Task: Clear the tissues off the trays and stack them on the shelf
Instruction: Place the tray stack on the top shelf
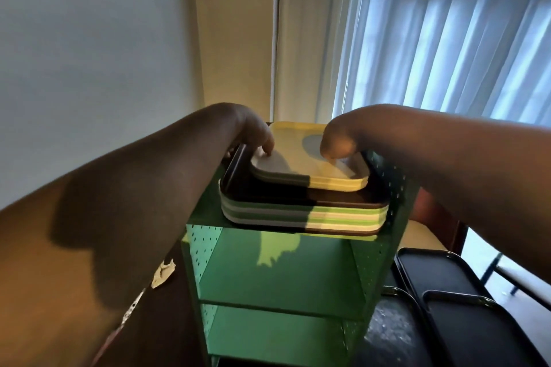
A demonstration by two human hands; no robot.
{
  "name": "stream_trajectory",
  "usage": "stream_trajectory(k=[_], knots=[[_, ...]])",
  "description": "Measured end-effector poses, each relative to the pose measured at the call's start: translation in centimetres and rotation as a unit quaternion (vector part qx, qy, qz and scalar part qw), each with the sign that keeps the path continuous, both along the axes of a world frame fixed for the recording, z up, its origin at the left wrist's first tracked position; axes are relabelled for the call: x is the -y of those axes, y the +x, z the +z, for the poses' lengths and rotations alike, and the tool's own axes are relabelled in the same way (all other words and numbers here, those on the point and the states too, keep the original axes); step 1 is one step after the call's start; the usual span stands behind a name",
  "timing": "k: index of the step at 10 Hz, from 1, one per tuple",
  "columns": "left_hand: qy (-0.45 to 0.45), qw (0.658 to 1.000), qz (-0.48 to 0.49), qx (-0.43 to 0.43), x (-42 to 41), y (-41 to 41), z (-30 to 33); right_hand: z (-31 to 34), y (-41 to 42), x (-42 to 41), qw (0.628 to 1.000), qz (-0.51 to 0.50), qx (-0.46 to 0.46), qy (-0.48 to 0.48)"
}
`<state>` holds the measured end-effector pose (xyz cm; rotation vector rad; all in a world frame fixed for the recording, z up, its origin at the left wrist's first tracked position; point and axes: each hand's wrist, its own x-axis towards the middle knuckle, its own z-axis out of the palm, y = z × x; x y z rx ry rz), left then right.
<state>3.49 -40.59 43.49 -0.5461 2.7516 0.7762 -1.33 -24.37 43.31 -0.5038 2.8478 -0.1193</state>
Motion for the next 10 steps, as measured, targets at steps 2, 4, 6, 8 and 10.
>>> stream_trajectory(k=[2, 4, 6, 8, 10], knots=[[-0.062, 0.984, -0.018, -0.164, -2.7, 0.0, 4.9, 4.8, 0.3, -1.3, 0.985, 0.022, -0.116, -0.128], [-0.050, 0.948, -0.111, -0.294, -10.9, -1.4, 8.3, 7.1, -2.1, -8.2, 0.930, 0.008, -0.190, -0.314], [-0.101, 0.924, -0.178, -0.323, -22.3, -4.4, 9.5, 6.8, -5.0, -17.6, 0.874, -0.006, -0.213, -0.436], [-0.146, 0.925, -0.166, -0.310, -32.0, -6.8, 8.2, 2.4, -9.3, -27.7, 0.834, -0.074, -0.144, -0.527], [-0.055, 0.959, -0.110, -0.254, -40.6, -12.3, -2.2, -8.1, -13.6, -37.0, 0.850, -0.111, -0.089, -0.506]])
